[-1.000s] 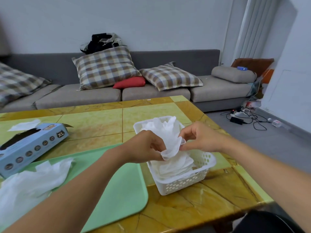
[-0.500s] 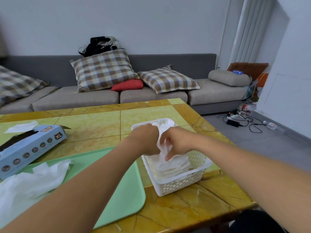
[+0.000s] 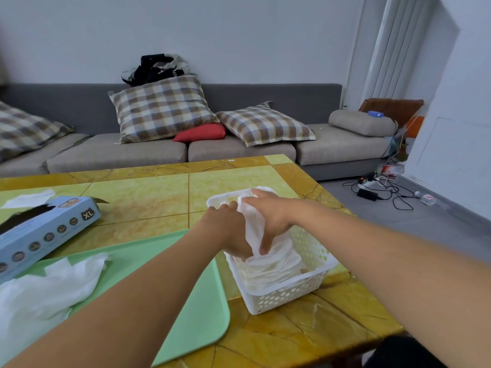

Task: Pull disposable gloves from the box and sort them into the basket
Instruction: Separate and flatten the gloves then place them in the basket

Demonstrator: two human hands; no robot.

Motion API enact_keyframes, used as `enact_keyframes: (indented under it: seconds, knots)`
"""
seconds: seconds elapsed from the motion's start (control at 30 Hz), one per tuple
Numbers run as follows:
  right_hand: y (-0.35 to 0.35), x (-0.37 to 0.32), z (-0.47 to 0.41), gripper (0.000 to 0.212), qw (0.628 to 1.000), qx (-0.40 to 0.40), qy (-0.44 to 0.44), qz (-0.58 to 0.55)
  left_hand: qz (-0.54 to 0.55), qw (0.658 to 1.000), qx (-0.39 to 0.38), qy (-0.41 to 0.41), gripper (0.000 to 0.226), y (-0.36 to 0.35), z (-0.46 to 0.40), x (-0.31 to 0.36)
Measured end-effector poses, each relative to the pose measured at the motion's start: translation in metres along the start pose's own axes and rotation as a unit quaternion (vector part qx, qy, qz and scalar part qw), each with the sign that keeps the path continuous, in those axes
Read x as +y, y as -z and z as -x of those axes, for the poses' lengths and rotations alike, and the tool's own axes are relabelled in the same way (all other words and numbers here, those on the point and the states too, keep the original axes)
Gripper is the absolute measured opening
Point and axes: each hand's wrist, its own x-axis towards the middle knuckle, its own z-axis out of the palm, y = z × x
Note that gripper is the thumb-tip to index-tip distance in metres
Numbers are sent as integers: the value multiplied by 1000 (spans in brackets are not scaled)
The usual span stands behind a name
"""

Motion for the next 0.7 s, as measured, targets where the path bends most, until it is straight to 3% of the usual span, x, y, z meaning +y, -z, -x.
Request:
enact_keyframes:
  seconds: [0.1, 0.13, 0.2, 0.27, 0.43, 0.6, 0.7]
  knots:
    - [10, -7, 14, 97, 989, 145, 31, 7, 36, 999, -13, 0, 60, -6, -3, -6]
    - [8, -11, 15, 86, 986, 159, 47, 10, 57, 998, -23, 1, 59, -8, -5, -7]
    - [-2, -18, 11, 78, 993, 96, 62, 30, 85, 996, -32, 1, 64, -10, -7, -8]
    - [-12, -21, 2, 80, 997, 6, 50, 65, 82, 996, -40, -7, 65, -9, -7, -7]
    - [-13, -13, -17, 114, 997, -61, 49, 26, 74, 995, -61, -31, 65, -9, -12, -9]
    - [-37, -9, -15, 101, 993, -69, 22, -95, 65, 994, -68, -48, 71, -14, -15, -12]
    - [-38, -19, -5, 96, 995, -37, 15, -92, 128, 990, 2, -64, 52, -8, -4, -20]
